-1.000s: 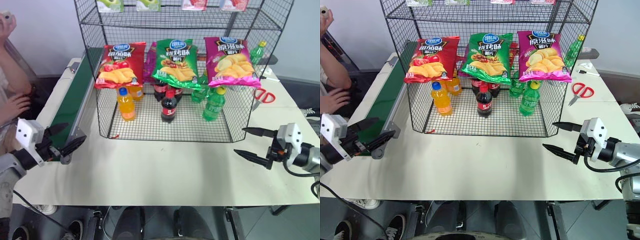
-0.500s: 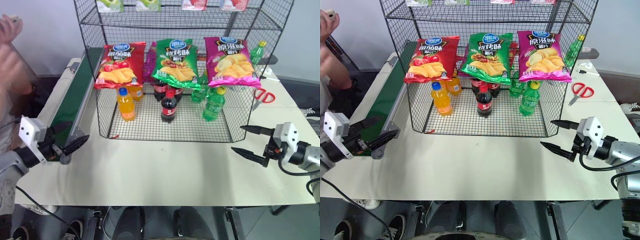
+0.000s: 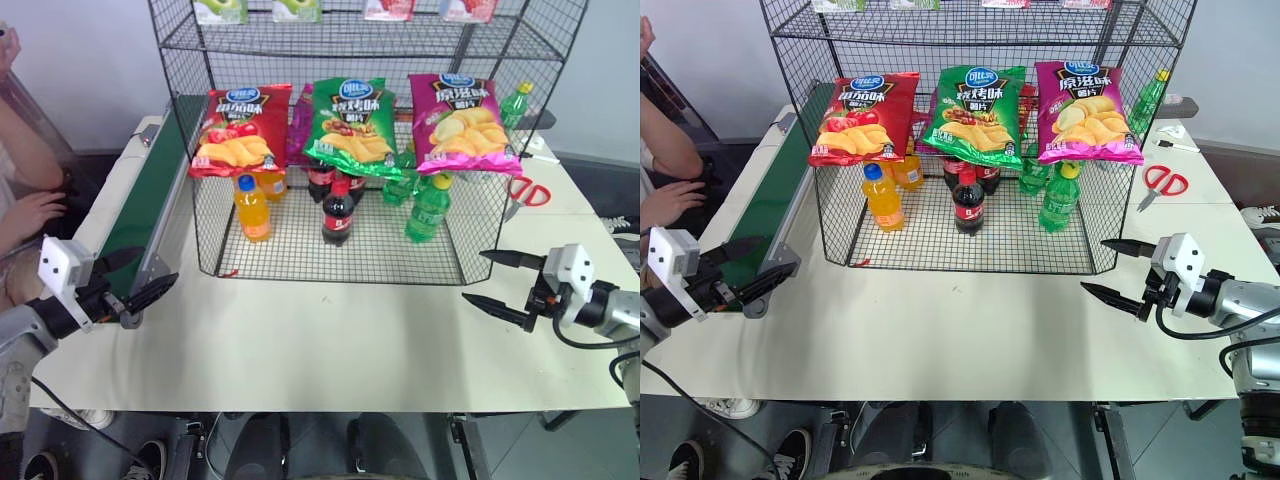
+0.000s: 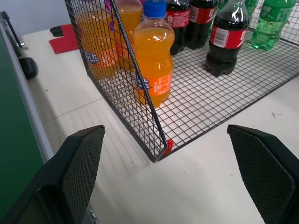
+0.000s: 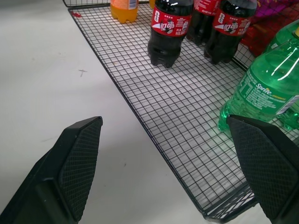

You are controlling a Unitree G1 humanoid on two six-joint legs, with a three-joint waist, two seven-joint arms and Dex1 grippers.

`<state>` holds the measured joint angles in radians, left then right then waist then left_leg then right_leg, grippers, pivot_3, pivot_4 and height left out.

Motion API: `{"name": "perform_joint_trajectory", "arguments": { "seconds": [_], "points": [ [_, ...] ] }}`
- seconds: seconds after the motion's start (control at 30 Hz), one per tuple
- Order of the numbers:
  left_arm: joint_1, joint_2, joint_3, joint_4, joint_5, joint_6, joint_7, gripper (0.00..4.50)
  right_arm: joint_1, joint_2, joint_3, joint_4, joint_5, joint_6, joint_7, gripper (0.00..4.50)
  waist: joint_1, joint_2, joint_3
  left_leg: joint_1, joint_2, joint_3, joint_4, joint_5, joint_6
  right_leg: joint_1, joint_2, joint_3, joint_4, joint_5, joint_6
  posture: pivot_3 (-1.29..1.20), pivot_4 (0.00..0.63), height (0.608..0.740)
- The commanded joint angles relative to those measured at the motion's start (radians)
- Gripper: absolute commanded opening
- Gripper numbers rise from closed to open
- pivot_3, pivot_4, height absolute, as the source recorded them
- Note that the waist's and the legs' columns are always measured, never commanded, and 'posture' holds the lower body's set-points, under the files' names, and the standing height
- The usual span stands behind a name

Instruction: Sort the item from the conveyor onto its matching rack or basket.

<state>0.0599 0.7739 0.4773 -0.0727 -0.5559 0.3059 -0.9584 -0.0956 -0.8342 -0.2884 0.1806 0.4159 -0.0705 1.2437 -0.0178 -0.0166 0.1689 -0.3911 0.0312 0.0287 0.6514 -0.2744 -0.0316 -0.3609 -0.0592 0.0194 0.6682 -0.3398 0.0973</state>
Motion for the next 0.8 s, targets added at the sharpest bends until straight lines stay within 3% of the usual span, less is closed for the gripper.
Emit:
{"name": "perform_joint_trajectory", "arguments": {
  "seconds": [0.03,0.8],
  "points": [
    [0.001,0.004,0.024,-0.018,-0.006,-0.014,0.002,4.5,-0.015,0.001,-0.008,-0.005,0.01,-0.015,0.001,4.43,0.0,0.0,0.0,0.0,0.0,0.0,0.0,0.0,0.0,0.0,0.0,0.0,0.0,0.0,0.0,0.0,0.15,0.739],
    [0.023,-0.005,0.012,-0.021,0.005,-0.025,0.011,4.5,-0.061,0.014,0.027,0.005,-0.01,-0.028,-0.014,4.43,0.0,0.0,0.0,0.0,0.0,0.0,0.0,0.0,0.0,0.0,0.0,0.0,0.0,0.0,0.0,0.0,0.15,0.739]
  ]
}}
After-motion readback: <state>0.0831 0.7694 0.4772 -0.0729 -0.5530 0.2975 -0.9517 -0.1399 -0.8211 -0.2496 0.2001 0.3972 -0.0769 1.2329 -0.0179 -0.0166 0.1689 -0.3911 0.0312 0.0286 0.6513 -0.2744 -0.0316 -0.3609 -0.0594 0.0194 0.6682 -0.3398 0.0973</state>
